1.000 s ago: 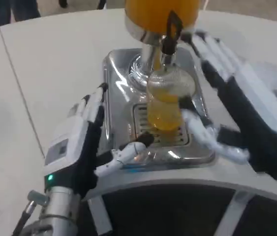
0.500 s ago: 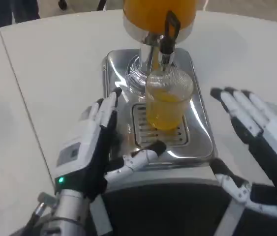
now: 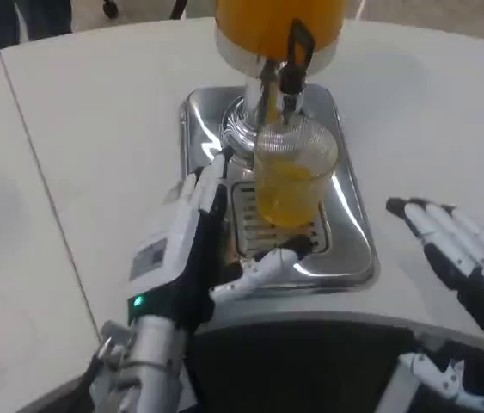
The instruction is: Grasp the cup under the faucet to collect the drink, then remove the cup.
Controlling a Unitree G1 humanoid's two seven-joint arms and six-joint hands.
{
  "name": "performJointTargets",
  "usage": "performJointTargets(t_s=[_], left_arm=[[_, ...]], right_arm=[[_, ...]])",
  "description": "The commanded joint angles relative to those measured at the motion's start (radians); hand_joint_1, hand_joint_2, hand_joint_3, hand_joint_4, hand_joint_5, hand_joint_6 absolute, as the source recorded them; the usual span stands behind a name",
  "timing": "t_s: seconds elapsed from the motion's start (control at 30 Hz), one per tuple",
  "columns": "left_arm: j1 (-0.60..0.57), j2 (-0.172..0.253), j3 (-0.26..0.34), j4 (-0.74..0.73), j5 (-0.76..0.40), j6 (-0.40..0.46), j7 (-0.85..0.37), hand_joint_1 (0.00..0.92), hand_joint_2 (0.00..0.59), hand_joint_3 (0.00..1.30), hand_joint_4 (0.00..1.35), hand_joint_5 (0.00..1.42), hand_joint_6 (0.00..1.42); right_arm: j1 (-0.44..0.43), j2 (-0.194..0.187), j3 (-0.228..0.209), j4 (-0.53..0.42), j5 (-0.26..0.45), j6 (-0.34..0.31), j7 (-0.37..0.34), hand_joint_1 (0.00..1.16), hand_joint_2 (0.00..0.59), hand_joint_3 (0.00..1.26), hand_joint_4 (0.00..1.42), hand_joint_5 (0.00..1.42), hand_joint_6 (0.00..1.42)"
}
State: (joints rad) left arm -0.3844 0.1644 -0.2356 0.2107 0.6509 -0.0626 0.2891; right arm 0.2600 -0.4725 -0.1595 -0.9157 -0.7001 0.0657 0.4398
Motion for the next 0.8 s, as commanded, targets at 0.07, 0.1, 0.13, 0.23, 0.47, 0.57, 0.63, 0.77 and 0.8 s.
performJointTargets(t_s=[0.07,0.1,0.13,0.23,0.47,0.57,0.63,0.77,0.8], left_arm=[[-0.07,-0.027,-0.002,0.091,-0.022,-0.011,0.045,0.194,0.054,0.0,0.0,0.0,0.0],[-0.081,-0.031,-0.002,0.105,-0.026,-0.012,0.05,0.194,0.054,0.0,0.0,0.0,0.0],[-0.091,-0.035,-0.002,0.119,-0.031,-0.013,0.053,0.195,0.054,0.0,0.0,0.0,0.0],[-0.114,-0.044,-0.002,0.146,-0.043,-0.022,0.064,0.199,0.053,0.0,0.0,0.0,0.0],[-0.154,-0.067,-0.031,0.188,-0.049,-0.043,0.087,0.224,0.052,0.0,0.0,0.0,0.01],[-0.173,-0.076,-0.034,0.217,-0.055,-0.047,0.092,0.226,0.052,0.0,0.0,0.0,0.01],[-0.192,-0.083,-0.032,0.242,-0.065,-0.053,0.09,0.226,0.052,0.0,0.0,0.0,0.01],[-0.215,-0.086,-0.036,0.272,-0.07,-0.062,0.085,0.244,0.047,0.0,0.0,0.0,0.01],[-0.221,-0.087,-0.038,0.279,-0.069,-0.062,0.082,0.247,0.046,0.0,0.0,0.0,0.01]], right_arm=[[-0.003,0.008,0.005,-0.02,-0.006,-0.003,0.013,0.63,0.431,0.0,0.0,0.01,0.09],[-0.009,0.01,0.01,-0.018,-0.008,0.003,0.019,0.63,0.43,0.0,0.0,0.01,0.1],[-0.012,0.013,0.013,-0.015,-0.009,0.007,0.021,0.62,0.427,0.0,0.0,0.01,0.1],[-0.024,0.02,0.021,-0.008,-0.019,0.018,0.029,0.61,0.425,0.0,0.0,0.01,0.11],[-0.063,0.053,0.06,-0.005,-0.056,0.062,0.048,0.61,0.421,0.0,0.0,0.01,0.11],[-0.07,0.064,0.077,-0.01,-0.076,0.075,0.055,0.61,0.42,0.0,0.0,0.01,0.11],[-0.071,0.074,0.084,-0.013,-0.084,0.09,0.062,0.61,0.419,0.0,0.0,0.01,0.11],[-0.083,0.092,0.099,-0.016,-0.097,0.113,0.073,0.6,0.415,0.0,0.0,0.01,0.11],[-0.087,0.094,0.104,-0.017,-0.1,0.116,0.075,0.6,0.415,0.0,0.0,0.01,0.11]])
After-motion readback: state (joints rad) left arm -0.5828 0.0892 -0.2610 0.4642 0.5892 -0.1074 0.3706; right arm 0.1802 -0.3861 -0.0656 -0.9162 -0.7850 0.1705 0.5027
